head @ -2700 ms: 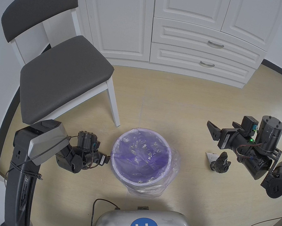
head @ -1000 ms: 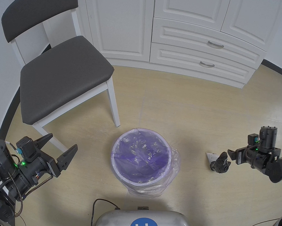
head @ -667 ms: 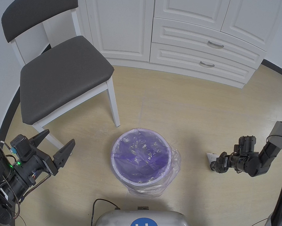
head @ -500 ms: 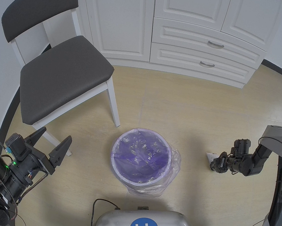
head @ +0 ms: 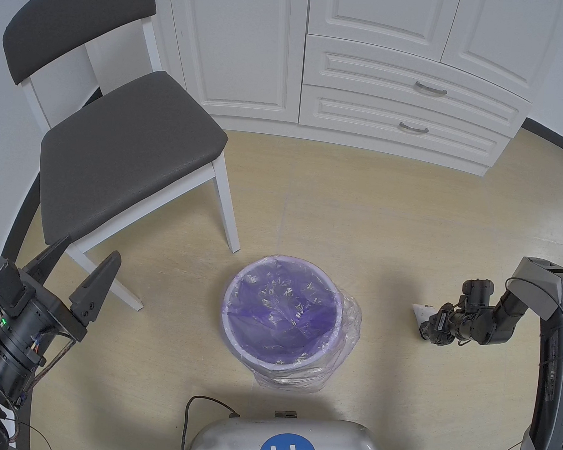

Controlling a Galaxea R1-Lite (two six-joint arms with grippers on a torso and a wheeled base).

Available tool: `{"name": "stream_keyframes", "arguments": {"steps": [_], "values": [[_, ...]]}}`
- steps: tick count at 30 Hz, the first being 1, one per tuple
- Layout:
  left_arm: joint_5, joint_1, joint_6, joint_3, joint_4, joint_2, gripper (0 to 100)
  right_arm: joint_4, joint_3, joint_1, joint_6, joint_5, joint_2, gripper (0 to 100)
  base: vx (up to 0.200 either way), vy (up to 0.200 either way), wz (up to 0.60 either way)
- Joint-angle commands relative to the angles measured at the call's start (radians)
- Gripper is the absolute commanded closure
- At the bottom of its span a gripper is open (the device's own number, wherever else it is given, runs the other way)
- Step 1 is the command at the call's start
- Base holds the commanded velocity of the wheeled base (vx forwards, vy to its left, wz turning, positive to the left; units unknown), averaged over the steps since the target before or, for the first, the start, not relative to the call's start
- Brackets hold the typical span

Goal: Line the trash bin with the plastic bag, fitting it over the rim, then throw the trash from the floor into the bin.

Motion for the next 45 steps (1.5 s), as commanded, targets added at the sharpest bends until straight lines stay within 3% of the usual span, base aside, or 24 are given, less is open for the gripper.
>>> {"name": "stream_keyframes", "arguments": {"steps": [1, 5, 8, 12, 17, 21, 23, 25, 26, 33, 38, 40, 45], "values": [[0.000, 0.001, 0.000, 0.017, -0.001, -0.023, 0, 0.045, -0.050, -0.002, 0.014, 0.003, 0.017, 100, 0.000, 0.000, 0.00], [0.000, 0.001, 0.000, 0.017, -0.001, -0.023, 0, 0.048, -0.030, -0.002, 0.020, 0.003, -0.002, 100, 0.000, 0.000, 0.00], [0.000, 0.005, 0.000, 0.017, -0.002, -0.032, 0, 0.051, 0.063, 0.019, 0.013, 0.005, -0.143, 100, 0.000, 0.000, 0.00], [-0.002, 0.007, 0.000, 0.013, -0.002, -0.052, 0, 0.054, 0.195, 0.076, -0.009, 0.060, -0.361, 100, 0.000, 0.000, 0.00], [-0.002, 0.007, 0.030, 0.006, -0.001, -0.055, 0, 0.110, 0.335, 0.238, 0.000, 0.092, -0.694, 100, 0.000, 0.000, 0.00], [-0.005, 0.005, 0.061, 0.008, -0.001, -0.055, 0, 0.168, 0.361, 0.324, 0.028, 0.094, -0.821, 100, 0.000, 0.000, 0.00], [-0.007, 0.002, 0.084, 0.014, -0.002, -0.057, 0, 0.220, 0.364, 0.436, 0.085, 0.094, -0.931, 100, 0.000, 0.000, 0.00], [-0.007, 0.002, 0.084, 0.014, -0.002, -0.057, 0, 0.220, 0.364, 0.436, 0.085, 0.094, -0.931, 100, 0.000, 0.000, 0.00], [-0.005, 0.001, 0.092, 0.017, -0.002, -0.061, 0, 0.258, 0.350, 0.553, 0.164, 0.086, -0.985, 100, 0.000, 0.000, 0.00], [-0.011, -0.002, 0.098, 0.017, -0.002, -0.067, 0, 0.323, 0.246, 0.808, 0.411, 0.037, -0.931, 100, 0.000, 0.000, 0.00], [-0.010, -0.012, 0.098, 0.017, 0.007, -0.071, 0, 0.376, 0.103, 0.880, 0.597, -0.052, -0.790, 100, 0.000, 0.000, 0.00], [-0.010, -0.012, 0.098, 0.017, 0.007, -0.071, 0, 0.398, 0.076, 0.881, 0.622, -0.057, -0.767, 100, 0.000, 0.000, 0.00], [-0.010, -0.016, 0.142, 0.016, 0.007, -0.058, 0, 0.550, -0.101, 0.878, 0.789, -0.060, -0.635, 100, 0.000, 0.000, 0.00]]}}
